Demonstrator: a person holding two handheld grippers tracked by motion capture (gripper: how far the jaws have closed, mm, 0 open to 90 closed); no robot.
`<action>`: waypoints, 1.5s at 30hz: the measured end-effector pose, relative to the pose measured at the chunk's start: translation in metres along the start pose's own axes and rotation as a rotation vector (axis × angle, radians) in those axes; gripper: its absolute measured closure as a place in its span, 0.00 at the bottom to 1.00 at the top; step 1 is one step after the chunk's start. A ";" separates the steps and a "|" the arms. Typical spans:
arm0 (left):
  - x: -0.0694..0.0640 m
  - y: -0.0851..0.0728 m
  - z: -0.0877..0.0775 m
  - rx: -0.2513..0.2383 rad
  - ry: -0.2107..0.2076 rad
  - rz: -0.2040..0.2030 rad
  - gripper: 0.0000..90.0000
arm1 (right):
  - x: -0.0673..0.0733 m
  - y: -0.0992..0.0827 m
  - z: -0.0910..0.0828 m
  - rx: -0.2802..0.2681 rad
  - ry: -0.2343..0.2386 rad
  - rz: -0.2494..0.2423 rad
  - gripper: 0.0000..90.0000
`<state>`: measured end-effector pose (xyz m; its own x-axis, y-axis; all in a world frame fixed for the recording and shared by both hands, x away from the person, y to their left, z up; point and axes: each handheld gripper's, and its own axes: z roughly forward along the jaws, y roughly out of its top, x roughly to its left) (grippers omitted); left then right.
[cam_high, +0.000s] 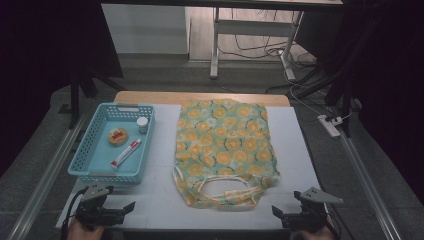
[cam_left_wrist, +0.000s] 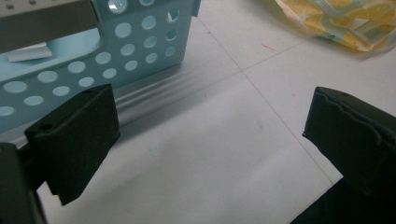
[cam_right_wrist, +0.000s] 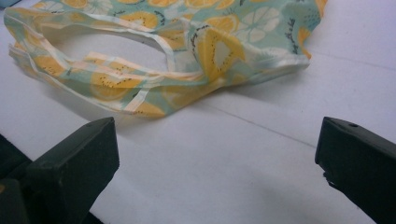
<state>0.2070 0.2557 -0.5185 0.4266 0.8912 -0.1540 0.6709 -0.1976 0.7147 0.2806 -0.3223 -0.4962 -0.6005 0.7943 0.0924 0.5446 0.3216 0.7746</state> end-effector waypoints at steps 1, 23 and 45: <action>0.000 0.000 0.000 0.003 0.004 -0.002 0.04 | 0.000 0.000 0.000 -0.003 0.000 -0.001 0.00; -0.003 0.002 0.003 0.014 -0.004 0.034 0.04 | 0.001 0.001 0.003 0.022 0.021 -0.016 0.00; -0.001 0.002 0.003 0.010 -0.015 0.024 0.03 | 0.006 0.009 0.001 0.004 0.037 -0.067 0.00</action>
<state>0.2093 0.2530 -0.5191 0.4514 0.8801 -0.1471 0.6665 -0.2229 0.7114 0.2825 -0.3138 -0.4897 -0.6568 0.7514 0.0634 0.5046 0.3755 0.7774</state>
